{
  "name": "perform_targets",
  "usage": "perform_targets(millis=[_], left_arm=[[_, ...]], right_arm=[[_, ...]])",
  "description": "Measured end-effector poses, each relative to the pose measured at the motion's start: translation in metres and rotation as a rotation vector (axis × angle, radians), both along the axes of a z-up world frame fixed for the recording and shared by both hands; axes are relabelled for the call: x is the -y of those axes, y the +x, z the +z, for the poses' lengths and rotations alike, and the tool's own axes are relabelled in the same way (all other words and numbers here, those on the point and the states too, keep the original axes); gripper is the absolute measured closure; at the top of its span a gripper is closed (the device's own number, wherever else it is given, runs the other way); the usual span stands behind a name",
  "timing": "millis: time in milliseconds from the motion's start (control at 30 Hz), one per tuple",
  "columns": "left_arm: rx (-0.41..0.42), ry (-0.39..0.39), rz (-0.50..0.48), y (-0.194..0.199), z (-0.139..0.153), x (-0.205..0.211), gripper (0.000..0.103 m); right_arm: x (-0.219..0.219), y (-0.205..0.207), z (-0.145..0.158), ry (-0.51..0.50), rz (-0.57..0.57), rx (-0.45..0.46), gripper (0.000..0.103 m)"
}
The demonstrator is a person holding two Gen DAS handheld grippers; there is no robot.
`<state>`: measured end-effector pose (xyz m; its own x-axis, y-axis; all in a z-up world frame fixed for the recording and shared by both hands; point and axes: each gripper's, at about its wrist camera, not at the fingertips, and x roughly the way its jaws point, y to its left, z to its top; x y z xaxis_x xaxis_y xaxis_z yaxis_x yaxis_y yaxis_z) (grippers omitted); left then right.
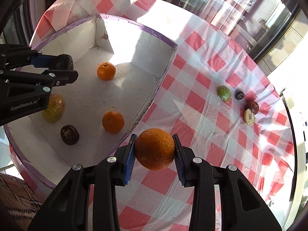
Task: Organize fruits
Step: 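Carry the mangosteen and orange into the white box and open both tools, then withdraw both tools from the box back toward the remaining fruits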
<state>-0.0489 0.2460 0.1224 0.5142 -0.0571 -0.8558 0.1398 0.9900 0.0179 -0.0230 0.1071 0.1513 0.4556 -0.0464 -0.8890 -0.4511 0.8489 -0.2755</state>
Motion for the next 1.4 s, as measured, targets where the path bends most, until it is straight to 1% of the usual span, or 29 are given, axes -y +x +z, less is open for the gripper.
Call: perform_targets(millis=[67, 100, 167, 267, 333, 400, 467, 533, 600, 667, 767, 800, 867, 900, 933, 967, 1000, 1033, 1100, 1267, 1300, 1400], left_arm=[[-0.024, 0.002, 0.009, -0.001, -0.005, -0.008, 0.065], [-0.032, 0.004, 0.016, -0.001, -0.007, -0.013, 0.065], [-0.044, 0.003, 0.032, -0.002, -0.01, -0.023, 0.065], [-0.058, 0.004, 0.056, -0.004, -0.014, -0.035, 0.065], [-0.071, 0.011, 0.065, -0.005, -0.017, -0.04, 0.065], [-0.086, 0.022, 0.067, -0.006, -0.02, -0.043, 0.065], [-0.105, 0.036, 0.063, -0.006, -0.024, -0.045, 0.065], [-0.138, 0.059, 0.049, -0.007, -0.031, -0.044, 0.065], [-0.17, 0.066, 0.041, -0.009, -0.038, -0.045, 0.064], [-0.194, 0.069, 0.039, -0.01, -0.043, -0.046, 0.064], [-0.213, 0.065, 0.044, -0.012, -0.047, -0.048, 0.064], [-0.216, 0.074, 0.046, -0.013, -0.048, -0.048, 0.06], [-0.216, 0.082, 0.035, -0.014, -0.048, -0.045, 0.057], [-0.213, 0.089, 0.029, -0.015, -0.048, -0.044, 0.053], [-0.211, 0.099, 0.019, -0.016, -0.047, -0.041, 0.048], [-0.208, 0.107, 0.009, -0.017, -0.046, -0.039, 0.046], [-0.205, 0.111, 0.0, -0.017, -0.046, -0.036, 0.04], [-0.202, 0.112, -0.008, -0.018, -0.045, -0.034, 0.036], [-0.199, 0.12, -0.019, -0.019, -0.045, -0.029, 0.029], [-0.197, 0.151, -0.01, -0.017, -0.045, -0.023, 0.02], [-0.195, 0.154, -0.005, -0.016, -0.045, -0.023, 0.018], [-0.181, 0.162, 0.007, -0.016, -0.039, -0.02, 0.016]], right_arm=[[-0.003, 0.003, 0.0, 0.01, -0.02, 0.005, 0.066], [-0.002, 0.004, 0.003, 0.017, -0.036, 0.022, 0.067], [-0.004, 0.003, 0.011, 0.009, -0.054, 0.081, 0.067], [-0.008, 0.006, 0.024, 0.006, -0.062, 0.133, 0.067], [-0.013, 0.004, 0.034, 0.053, -0.038, 0.17, 0.067], [-0.025, 0.002, 0.039, 0.094, 0.019, 0.176, 0.067], [-0.04, -0.002, 0.034, 0.131, 0.087, 0.136, 0.067], [-0.055, -0.006, 0.021, 0.141, 0.151, 0.065, 0.067], [-0.066, -0.01, 0.006, 0.142, 0.192, -0.009, 0.067], [-0.072, -0.01, -0.005, 0.138, 0.194, -0.058, 0.067], [-0.071, -0.009, -0.016, 0.136, 0.17, -0.099, 0.067], [-0.07, -0.009, -0.019, 0.137, 0.158, -0.11, 0.067], [-0.067, -0.009, -0.025, 0.137, 0.132, -0.136, 0.067], [-0.065, -0.009, -0.027, 0.138, 0.118, -0.146, 0.066], [-0.063, -0.009, -0.028, 0.141, 0.104, -0.156, 0.063], [-0.062, -0.009, -0.028, 0.154, 0.1, -0.157, 0.06], [-0.062, -0.011, -0.026, 0.163, 0.104, -0.15, 0.054], [-0.062, -0.012, -0.024, 0.159, 0.11, -0.134, 0.042], [-0.061, -0.014, -0.02, 0.151, 0.114, -0.114, 0.026], [-0.055, -0.016, -0.016, 0.171, 0.11, -0.098, 0.026], [-0.054, -0.017, -0.014, 0.174, 0.106, -0.091, 0.025], [-0.046, -0.018, -0.005, 0.217, 0.076, -0.052, 0.025]])
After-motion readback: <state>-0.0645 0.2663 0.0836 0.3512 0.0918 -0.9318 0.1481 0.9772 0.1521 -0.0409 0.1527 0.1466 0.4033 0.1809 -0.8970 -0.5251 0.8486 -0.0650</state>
